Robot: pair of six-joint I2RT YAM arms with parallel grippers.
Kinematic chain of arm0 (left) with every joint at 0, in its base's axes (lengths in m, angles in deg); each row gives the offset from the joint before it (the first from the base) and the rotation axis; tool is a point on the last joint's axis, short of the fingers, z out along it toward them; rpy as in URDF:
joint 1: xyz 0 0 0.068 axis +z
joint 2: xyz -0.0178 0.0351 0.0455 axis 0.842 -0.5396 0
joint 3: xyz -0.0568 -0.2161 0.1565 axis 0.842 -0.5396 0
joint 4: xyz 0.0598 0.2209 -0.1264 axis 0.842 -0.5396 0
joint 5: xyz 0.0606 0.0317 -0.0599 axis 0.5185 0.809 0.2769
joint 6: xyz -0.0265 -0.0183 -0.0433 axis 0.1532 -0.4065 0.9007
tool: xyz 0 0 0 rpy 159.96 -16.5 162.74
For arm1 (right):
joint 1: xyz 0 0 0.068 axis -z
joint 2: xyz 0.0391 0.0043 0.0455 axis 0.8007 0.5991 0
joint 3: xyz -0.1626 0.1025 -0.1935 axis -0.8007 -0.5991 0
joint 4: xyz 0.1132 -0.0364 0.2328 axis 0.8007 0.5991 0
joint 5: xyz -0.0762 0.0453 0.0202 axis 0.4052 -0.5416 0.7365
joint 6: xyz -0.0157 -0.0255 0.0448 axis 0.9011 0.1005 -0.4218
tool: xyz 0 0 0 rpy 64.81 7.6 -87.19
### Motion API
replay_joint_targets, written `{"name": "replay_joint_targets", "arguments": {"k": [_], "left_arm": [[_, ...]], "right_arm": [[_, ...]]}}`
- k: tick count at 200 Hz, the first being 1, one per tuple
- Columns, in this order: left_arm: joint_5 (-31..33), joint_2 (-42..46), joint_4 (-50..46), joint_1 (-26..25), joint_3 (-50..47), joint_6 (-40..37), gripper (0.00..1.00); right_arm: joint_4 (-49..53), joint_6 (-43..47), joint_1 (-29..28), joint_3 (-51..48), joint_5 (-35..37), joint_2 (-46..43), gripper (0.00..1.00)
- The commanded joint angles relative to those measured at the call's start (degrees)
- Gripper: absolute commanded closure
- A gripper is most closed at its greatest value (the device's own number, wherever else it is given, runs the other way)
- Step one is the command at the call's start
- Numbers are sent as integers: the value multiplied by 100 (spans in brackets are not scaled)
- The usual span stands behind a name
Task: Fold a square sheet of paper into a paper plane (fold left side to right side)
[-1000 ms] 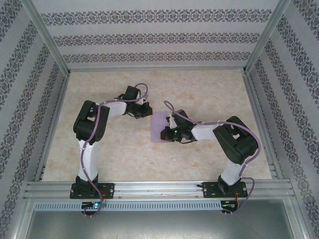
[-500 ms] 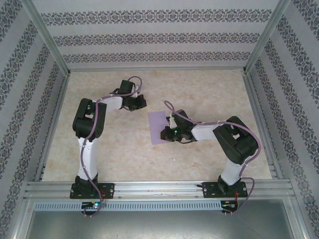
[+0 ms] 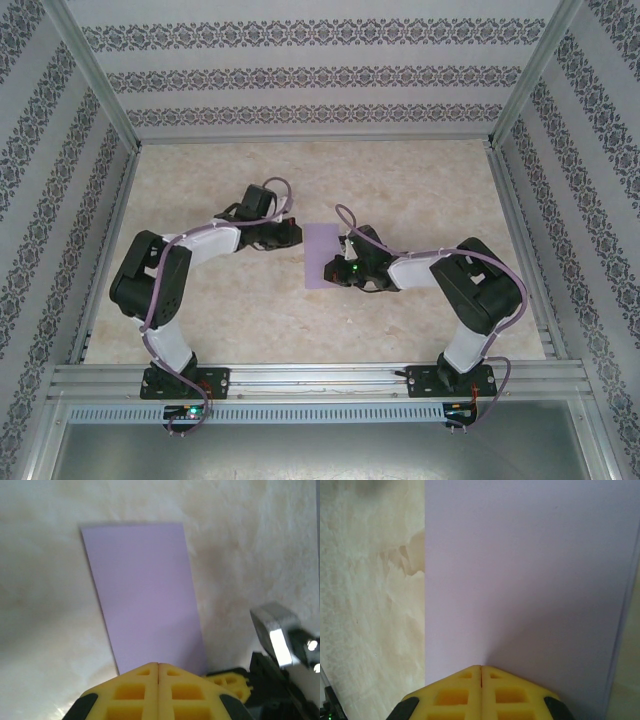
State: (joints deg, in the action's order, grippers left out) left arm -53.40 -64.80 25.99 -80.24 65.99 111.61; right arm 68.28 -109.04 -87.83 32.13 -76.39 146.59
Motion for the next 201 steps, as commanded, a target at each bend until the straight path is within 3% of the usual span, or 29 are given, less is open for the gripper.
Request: {"name": "replay_joint_targets", "arguments": {"k": [1,105,162,201], "left_arm": [[-61,-58,155,-145,-129,202,95],[-38,-837,501,-305,-148,341,96],[317,-769,203,-380,-412,166,96],[323,-756,331,-376,-560,242,96]], "right_arm": [[965,-98,-65,-357,611,286,100],[912,96,-127,-107,268,303,100],[1028,256,194,503,-419,-426,80],[1467,409,589,302,-567,-920,75]]}}
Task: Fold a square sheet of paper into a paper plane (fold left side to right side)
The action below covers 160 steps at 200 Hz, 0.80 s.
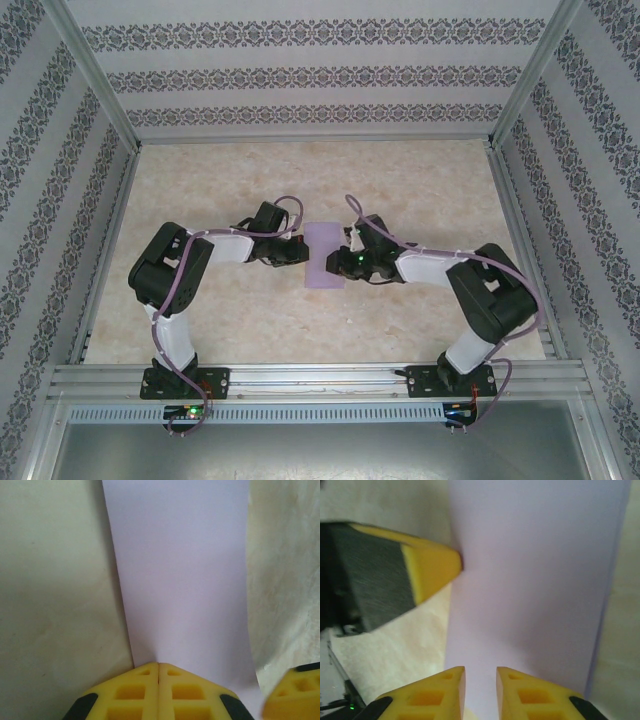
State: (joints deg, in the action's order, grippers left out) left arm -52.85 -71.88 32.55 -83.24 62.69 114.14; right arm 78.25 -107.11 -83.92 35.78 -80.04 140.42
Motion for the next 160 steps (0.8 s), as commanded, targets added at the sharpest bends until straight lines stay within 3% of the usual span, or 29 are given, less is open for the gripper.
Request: {"name": "replay_joint_targets", "arguments": {"k": [1,68,160], "left_arm": [[268,-43,-325,-76,-230,-12,96],[225,-63,-290,-85,-213,-10,96],[166,-100,-248,-91,-204,15,96]], "right_arm": [[482,219,207,-75,-208,-307,75],[422,42,246,-596,-416,-225,66],[-254,-277,135,-566,-583,109,67]]}}
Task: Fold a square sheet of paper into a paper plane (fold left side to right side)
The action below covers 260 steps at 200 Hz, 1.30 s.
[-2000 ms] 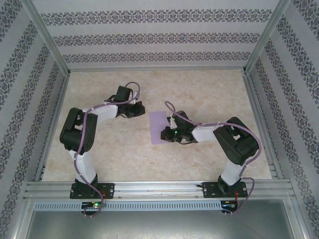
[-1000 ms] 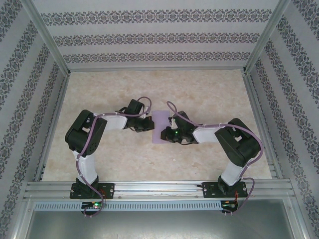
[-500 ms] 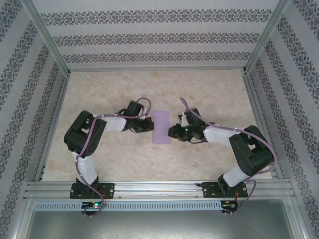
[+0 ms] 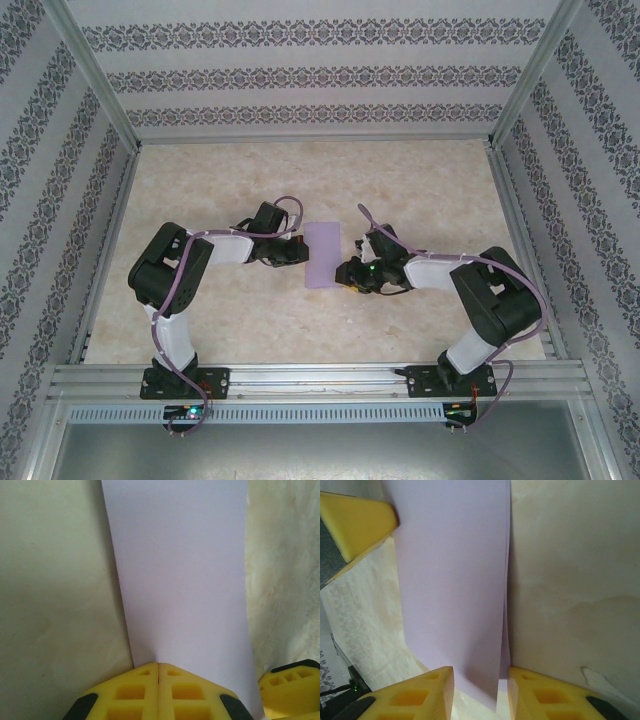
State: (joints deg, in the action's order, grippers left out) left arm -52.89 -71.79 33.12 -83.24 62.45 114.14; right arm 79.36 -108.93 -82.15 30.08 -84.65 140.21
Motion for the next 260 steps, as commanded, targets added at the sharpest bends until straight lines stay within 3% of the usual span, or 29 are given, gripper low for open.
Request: {"name": "replay_joint_targets", "arguments": {"k": [1,86,137,260], "left_arm": [[168,-104,-308,-91,-180,15,97],[171,-77,-303,-83,-200,6,96],[134,-47,-303,-97,-205,-3,96],[118,119,-362,-129,-135,-139,95]], "right_arm": [[-369,-101,-37,7,-122,128,67],[-406,-82,215,144,-335,45,70],[-801,-159,315,374,-558,473,70],[-681,209,897,1371,-1000,1383,74]]}}
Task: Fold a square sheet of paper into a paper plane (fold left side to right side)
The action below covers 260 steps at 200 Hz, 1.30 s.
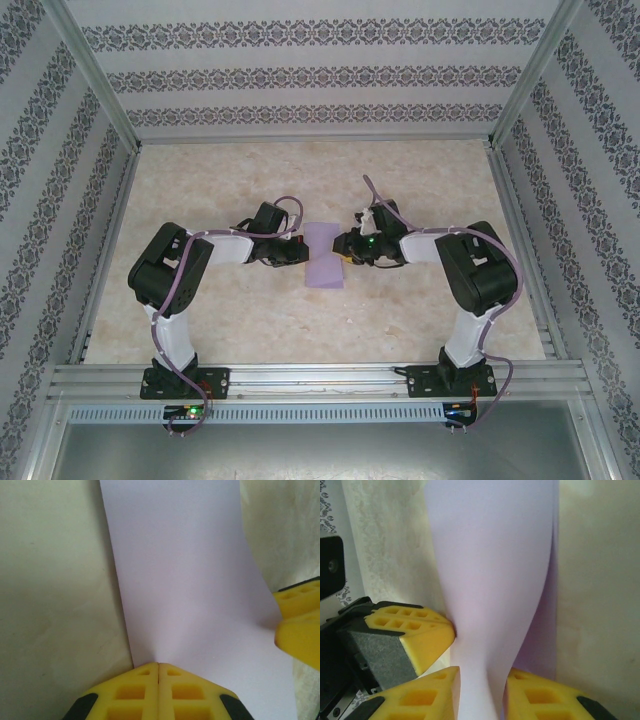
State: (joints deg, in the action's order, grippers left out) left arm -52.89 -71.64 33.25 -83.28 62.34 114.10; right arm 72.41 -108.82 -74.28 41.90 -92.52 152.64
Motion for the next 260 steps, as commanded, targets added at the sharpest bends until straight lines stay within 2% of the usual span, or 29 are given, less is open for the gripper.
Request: {"name": "replay_joint_targets", "arguments": {"k": [1,64,86,116,142,167,193,207,230,260], "left_arm": [[120,108,-376,-124,-125,-137,95],[293,595,-395,-115,-13,-330,83],[675,1024,-766,-123,-63,-652,78],[854,1728,-867,-275,-391,-1007,74],[1050,2254,-904,-790,-711,-1500,65],[1535,2641,-937,-1430,-995,-2021,52],[2156,2776,-953,-2058,-1080,-2332,45],[2599,2664,-1012,-2446,-951,-2517,43],[3700,2222,-1252,-3189,-507,-2890,39],[4466,1420,-1450,-3655,83,-3072,36]], "right_arm": [[19,207,116,193,-213,143,74],[118,328,175,111,-303,328,95],[226,391,175,68,-248,267,98],[463,483,174,108,-161,197,98],[485,310,170,88,-212,68,99],[698,216,170,75,-206,-204,99],[980,268,174,75,-128,-396,99],[1060,291,174,75,-91,-433,99],[1078,270,153,32,-6,-465,99],[1077,228,131,-6,50,-493,100]]}}
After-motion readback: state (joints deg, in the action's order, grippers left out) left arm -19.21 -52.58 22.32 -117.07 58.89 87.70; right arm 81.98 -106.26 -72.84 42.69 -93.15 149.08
